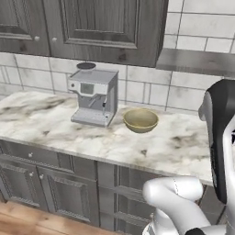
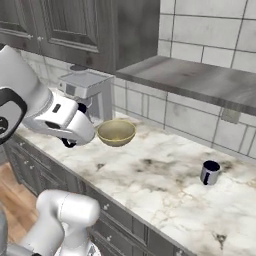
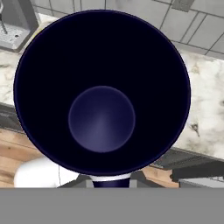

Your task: Clear the mugs and bowl far away from the sink.

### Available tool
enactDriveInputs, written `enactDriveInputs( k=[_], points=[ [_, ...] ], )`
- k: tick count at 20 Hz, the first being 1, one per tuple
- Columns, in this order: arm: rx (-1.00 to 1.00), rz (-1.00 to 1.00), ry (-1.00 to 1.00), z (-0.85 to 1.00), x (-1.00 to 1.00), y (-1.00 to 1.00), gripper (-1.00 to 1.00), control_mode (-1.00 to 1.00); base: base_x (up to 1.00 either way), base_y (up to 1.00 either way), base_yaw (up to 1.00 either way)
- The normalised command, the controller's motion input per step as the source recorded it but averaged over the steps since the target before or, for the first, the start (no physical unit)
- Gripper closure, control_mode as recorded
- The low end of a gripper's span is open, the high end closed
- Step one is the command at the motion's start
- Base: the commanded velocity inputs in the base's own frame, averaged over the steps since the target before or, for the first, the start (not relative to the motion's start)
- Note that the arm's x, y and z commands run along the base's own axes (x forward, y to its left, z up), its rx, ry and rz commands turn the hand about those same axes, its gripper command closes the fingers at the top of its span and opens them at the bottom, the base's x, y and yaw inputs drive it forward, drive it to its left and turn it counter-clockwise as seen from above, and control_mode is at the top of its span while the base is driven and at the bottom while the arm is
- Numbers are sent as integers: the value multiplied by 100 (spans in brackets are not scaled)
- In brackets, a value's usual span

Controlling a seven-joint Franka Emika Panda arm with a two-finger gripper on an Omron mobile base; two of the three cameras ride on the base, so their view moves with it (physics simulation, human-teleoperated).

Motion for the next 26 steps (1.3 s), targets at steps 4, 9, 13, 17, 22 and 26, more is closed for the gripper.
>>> enactDriveInputs(
  k=[4, 9, 13, 17, 22, 26],
  points=[
    [0, 0, 0, 0, 0, 0, 100, 100, 77, -14, 15],
    [0, 0, 0, 0, 0, 0, 100, 100, 70, -7, -17],
    [0, -10, 0, -12, 7, -1, 100, -100, 37, 0, -30],
    [7, -27, 0, -56, 3, -19, 100, -100, 0, 0, 0],
    [4, -1, 1, -62, 0, 0, 100, -100, 0, 0, 0],
    [1, 23, 0, -45, 0, 0, 100, -100, 0, 0, 0]
  ],
)
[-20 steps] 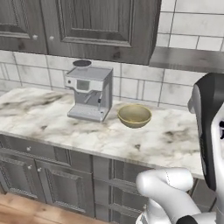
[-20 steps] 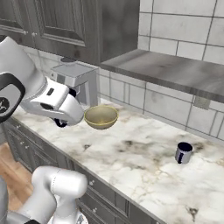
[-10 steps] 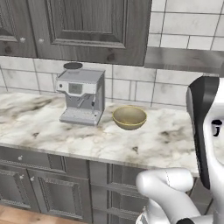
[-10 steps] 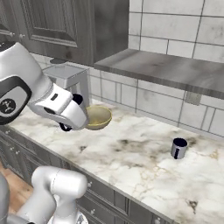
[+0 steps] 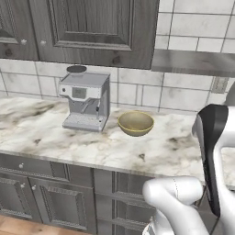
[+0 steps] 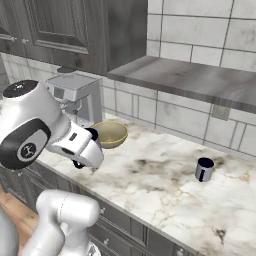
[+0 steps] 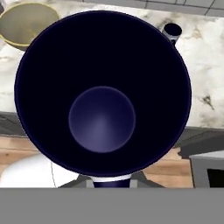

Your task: Clear the mugs and bowl far away from the sink.

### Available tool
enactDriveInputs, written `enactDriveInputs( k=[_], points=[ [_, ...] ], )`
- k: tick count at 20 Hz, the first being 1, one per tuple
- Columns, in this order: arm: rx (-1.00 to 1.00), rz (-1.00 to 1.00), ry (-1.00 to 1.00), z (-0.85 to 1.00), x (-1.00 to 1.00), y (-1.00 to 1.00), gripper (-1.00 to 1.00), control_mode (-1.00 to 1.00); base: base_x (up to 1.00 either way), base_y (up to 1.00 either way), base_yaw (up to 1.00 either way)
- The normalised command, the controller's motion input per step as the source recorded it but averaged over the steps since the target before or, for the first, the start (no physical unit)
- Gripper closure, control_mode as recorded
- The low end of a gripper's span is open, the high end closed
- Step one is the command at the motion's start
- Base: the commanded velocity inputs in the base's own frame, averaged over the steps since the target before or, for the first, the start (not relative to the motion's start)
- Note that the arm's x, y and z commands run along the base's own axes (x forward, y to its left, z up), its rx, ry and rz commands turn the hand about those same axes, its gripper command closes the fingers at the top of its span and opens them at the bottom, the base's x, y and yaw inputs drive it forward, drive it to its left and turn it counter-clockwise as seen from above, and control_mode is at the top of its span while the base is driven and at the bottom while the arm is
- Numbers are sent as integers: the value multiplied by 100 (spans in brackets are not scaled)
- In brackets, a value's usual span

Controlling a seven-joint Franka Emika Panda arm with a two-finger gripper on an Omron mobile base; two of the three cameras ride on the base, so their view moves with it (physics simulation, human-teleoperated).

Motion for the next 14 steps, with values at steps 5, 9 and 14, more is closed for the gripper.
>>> enactDriveInputs(
  k=[5, 9, 14],
  points=[
    [0, 20, 0, -68, 23, 0, 100, -100, 0, 0, 0],
    [0, 10, 1, -53, 57, 0, 100, -100, 0, 0, 0],
    [0, 1, 0, -35, 57, 0, 100, -100, 0, 0, 0]
  ],
)
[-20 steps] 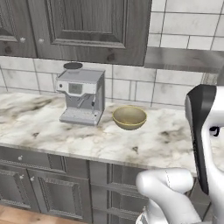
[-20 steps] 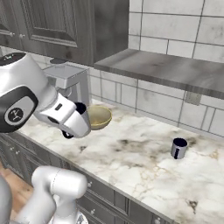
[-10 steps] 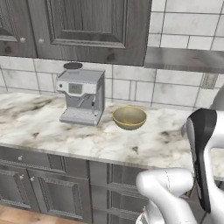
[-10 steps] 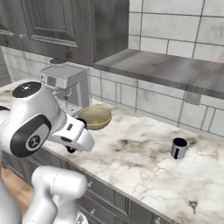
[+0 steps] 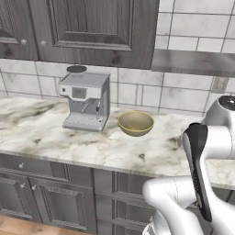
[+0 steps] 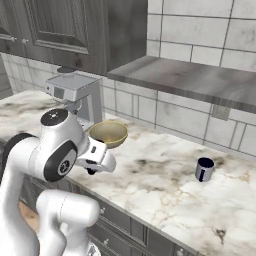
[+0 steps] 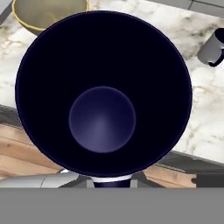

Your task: Clear the mugs and bowl far away from the sink.

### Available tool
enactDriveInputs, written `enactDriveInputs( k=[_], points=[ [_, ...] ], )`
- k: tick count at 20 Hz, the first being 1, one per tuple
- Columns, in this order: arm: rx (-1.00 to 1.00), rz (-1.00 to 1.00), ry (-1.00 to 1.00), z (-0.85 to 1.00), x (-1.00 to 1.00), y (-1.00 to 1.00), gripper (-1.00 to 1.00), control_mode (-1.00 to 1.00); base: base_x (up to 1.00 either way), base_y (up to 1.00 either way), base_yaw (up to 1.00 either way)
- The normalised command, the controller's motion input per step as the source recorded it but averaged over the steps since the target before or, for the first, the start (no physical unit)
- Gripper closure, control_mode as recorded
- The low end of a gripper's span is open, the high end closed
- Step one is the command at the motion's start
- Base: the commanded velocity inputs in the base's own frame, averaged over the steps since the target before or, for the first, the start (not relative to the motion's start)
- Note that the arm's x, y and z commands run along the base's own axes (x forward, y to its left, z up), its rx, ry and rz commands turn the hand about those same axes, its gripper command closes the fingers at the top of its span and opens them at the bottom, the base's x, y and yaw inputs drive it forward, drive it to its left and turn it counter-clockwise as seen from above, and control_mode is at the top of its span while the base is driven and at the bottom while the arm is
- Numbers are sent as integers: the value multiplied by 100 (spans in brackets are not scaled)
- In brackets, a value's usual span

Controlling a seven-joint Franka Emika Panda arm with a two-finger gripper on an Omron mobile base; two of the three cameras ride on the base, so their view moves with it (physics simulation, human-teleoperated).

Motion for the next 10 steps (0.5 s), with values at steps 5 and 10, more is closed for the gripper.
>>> enactDriveInputs(
  k=[5, 10],
  points=[
    [0, 1, 4, -41, 41, -11, 100, -100, 0, 0, 0],
    [0, 0, 6, -44, 29, -21, 100, -100, 0, 0, 0]
  ],
)
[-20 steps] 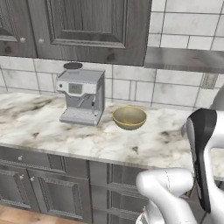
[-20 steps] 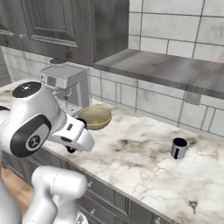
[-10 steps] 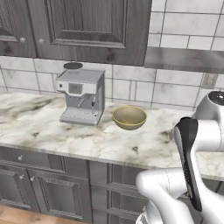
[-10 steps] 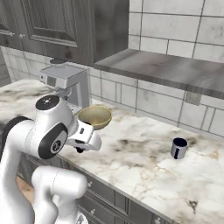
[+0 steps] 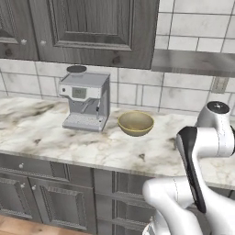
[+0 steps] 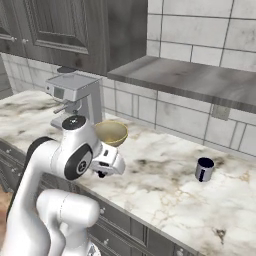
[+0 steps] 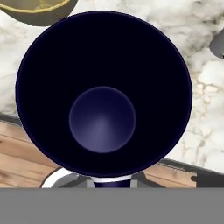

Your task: Clear the mugs and bowl far away from the sink.

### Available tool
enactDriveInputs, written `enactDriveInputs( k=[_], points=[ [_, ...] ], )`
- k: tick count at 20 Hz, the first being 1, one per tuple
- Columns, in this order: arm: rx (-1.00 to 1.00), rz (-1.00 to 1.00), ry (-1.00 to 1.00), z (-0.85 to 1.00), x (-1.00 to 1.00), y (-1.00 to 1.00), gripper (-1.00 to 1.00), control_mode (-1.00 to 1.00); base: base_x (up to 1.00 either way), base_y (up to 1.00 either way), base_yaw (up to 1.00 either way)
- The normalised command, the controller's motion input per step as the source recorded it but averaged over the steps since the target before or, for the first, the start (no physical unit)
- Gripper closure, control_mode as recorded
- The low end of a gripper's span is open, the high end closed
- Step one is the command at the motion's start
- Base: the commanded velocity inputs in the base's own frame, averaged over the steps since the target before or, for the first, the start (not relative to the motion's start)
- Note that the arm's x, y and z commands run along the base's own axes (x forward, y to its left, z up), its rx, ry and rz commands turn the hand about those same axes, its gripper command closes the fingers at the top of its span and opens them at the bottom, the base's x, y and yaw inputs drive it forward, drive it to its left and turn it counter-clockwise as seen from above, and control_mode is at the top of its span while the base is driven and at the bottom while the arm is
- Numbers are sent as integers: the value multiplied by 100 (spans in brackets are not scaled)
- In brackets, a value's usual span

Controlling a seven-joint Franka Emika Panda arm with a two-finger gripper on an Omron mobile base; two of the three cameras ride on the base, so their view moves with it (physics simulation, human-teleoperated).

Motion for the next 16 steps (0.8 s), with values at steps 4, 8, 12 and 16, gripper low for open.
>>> enactDriveInputs(
  k=[4, 8, 12, 16],
  points=[
    [0, 1, 2, -47, 29, -18, 100, -100, 0, 0, 0],
    [0, 4, 0, -50, 30, -16, 100, -100, 0, 0, 0],
    [3, 4, 6, -38, 25, -14, 100, -100, 0, 0, 0],
    [0, 2, 5, -43, 25, -12, 100, -100, 0, 0, 0]
  ],
)
